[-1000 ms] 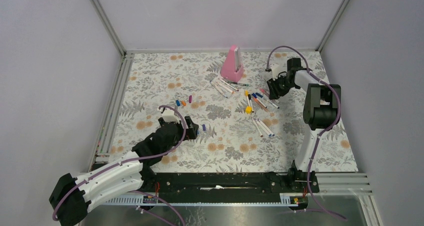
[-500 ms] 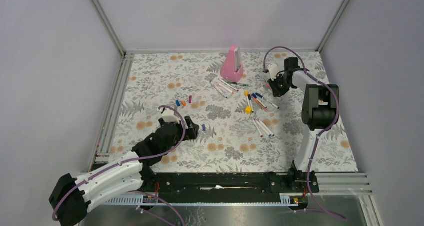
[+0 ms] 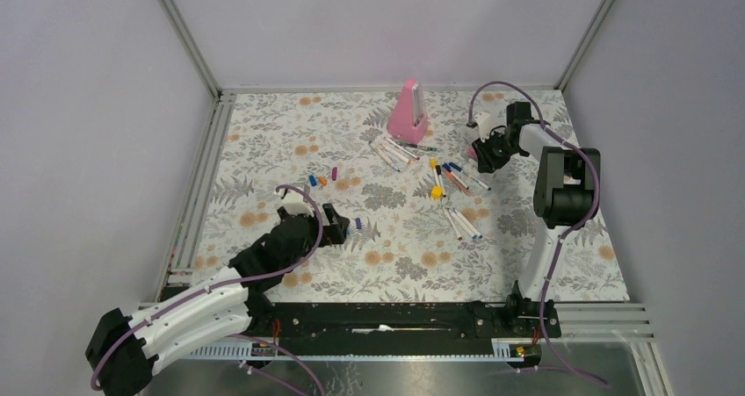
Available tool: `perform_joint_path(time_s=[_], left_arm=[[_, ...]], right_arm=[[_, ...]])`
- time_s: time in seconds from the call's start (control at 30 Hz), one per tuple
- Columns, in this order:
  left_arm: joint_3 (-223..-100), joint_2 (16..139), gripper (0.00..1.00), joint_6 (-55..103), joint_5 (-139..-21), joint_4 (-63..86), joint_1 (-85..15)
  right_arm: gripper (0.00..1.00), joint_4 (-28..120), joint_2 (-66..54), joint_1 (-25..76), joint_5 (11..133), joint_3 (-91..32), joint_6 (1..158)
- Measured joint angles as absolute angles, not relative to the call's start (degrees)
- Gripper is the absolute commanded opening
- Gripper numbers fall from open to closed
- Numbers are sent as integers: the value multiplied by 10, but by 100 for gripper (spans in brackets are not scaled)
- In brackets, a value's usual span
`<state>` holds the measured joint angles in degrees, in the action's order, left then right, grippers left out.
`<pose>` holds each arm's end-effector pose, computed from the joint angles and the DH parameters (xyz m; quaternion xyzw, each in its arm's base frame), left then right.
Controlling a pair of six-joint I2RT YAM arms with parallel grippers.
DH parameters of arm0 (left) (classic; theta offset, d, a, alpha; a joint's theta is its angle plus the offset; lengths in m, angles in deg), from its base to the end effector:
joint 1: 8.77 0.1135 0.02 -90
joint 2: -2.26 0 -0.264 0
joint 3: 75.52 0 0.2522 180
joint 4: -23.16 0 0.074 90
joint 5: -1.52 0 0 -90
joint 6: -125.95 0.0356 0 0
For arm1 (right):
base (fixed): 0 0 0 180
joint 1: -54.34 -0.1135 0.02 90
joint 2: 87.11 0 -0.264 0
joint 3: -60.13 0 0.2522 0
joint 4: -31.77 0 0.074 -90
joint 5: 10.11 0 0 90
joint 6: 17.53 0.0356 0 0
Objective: Open the pen caps
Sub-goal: Adjust the pen at the center of the board.
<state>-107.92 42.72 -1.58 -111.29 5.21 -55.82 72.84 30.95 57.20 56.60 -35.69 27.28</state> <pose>0.1224 -0.1113 0.2026 -0.0354 0.8372 -0.2254 0.4971 0.4257 -0.0072 0.1557 -0.3875 0.8719 0.0873 0.2864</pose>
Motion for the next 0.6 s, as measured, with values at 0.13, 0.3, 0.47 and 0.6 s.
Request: perform_joint_path(time_s=[0.13, 0.3, 0.47, 0.6], left_arm=[[-1079, 427, 99, -16, -1113, 52, -558], [-1079, 423, 99, -16, -1113, 51, -558], [-1079, 421, 99, -16, -1112, 52, -558], [-1080, 421, 99, -16, -1112, 51, -558]], right_arm=[[39, 742, 310, 577, 543, -358, 277], [44, 772, 311, 587, 507, -362, 293], [46, 798, 328, 597, 477, -384, 328], [46, 810, 343, 605, 461, -404, 360]])
